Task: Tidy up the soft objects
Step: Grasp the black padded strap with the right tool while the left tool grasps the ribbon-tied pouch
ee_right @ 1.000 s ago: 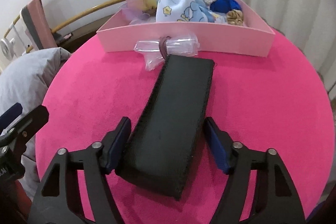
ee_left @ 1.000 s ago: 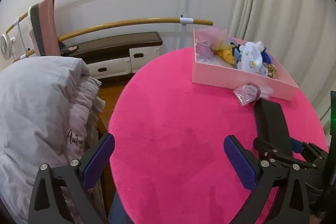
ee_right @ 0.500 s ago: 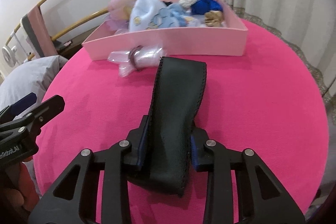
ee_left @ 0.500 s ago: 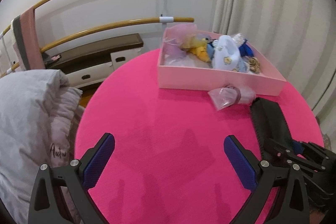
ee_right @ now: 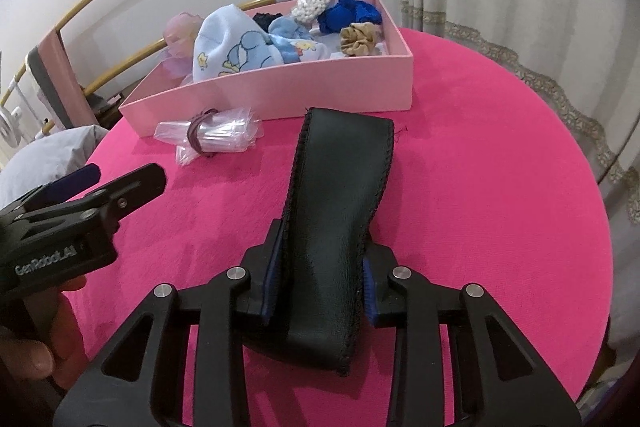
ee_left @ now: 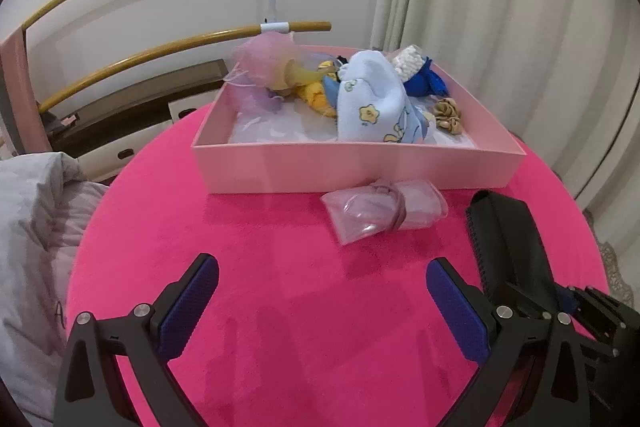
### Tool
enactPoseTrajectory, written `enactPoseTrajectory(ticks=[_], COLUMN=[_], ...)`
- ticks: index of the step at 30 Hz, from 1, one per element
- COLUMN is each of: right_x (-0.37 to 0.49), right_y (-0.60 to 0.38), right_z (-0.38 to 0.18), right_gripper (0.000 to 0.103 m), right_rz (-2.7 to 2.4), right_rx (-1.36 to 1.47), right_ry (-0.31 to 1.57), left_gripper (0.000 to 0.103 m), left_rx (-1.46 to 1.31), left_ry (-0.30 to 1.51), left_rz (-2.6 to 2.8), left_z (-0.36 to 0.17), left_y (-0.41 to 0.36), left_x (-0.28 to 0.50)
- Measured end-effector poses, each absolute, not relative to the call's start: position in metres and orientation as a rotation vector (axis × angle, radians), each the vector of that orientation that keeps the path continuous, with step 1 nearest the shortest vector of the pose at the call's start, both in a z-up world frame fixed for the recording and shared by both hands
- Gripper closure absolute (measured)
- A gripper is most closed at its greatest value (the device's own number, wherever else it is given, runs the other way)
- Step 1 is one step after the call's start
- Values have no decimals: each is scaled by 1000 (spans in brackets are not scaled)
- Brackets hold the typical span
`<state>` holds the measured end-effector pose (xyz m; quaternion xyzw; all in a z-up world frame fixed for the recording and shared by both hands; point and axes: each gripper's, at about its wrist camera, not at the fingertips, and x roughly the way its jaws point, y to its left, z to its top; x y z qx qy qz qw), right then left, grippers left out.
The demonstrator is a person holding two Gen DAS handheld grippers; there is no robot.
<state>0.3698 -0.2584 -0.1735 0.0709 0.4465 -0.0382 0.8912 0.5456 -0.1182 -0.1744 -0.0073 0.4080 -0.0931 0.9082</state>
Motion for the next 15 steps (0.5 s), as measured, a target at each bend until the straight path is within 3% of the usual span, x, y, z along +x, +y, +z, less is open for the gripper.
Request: enactPoseTrajectory(ticks=[15], right_x=[379], right_y=[-284], right_z=[-173], right_gripper=[73], right_rz=[-99], right_rx=[164], right_ry=[919], left_gripper=[0], left_rx=[-27], left_ry=[856], left_rz=[-188], left_z=[-194], left_y=[-166], left_x=[594])
